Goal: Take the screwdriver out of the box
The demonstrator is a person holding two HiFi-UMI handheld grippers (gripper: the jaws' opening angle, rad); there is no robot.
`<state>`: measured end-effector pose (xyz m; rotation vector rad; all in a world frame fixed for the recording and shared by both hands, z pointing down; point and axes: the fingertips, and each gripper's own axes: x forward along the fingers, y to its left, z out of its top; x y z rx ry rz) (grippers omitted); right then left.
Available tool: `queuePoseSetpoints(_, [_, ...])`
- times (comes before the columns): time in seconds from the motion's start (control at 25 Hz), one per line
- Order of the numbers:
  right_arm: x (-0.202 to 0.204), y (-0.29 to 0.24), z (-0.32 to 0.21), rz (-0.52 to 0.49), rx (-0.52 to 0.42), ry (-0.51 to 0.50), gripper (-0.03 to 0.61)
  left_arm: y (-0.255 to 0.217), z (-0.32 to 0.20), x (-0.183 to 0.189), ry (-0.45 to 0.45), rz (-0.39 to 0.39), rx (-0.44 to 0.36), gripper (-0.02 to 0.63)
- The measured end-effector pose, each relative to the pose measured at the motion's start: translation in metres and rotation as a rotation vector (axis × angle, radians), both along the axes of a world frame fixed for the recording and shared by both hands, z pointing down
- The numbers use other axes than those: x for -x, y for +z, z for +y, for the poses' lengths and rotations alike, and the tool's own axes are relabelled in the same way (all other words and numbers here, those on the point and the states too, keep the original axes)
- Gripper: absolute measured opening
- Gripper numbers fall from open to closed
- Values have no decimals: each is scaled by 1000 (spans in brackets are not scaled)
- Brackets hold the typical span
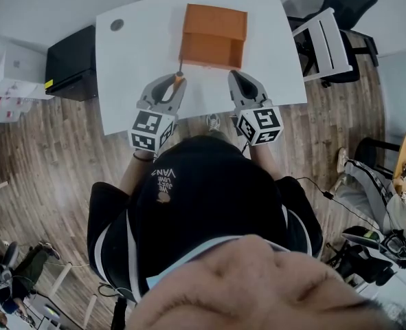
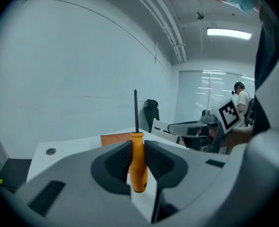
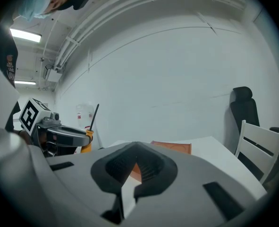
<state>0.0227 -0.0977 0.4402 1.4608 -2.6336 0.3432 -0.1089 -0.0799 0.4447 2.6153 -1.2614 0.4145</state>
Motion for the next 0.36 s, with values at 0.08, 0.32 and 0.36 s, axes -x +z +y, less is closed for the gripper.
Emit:
queuePoseSetpoints(0.08, [0,1,-1,1,1,0,12,0,0,-1,1,1,1,87])
queuePoseSetpoints(0.32, [-3,2,-3,1,3,-1,12,0,-2,-5,0,7,-1,87])
queuePoseSetpoints(0.36, [-2,2,-3,0,3,-1,12,0,-3,-6,1,8,-1,87])
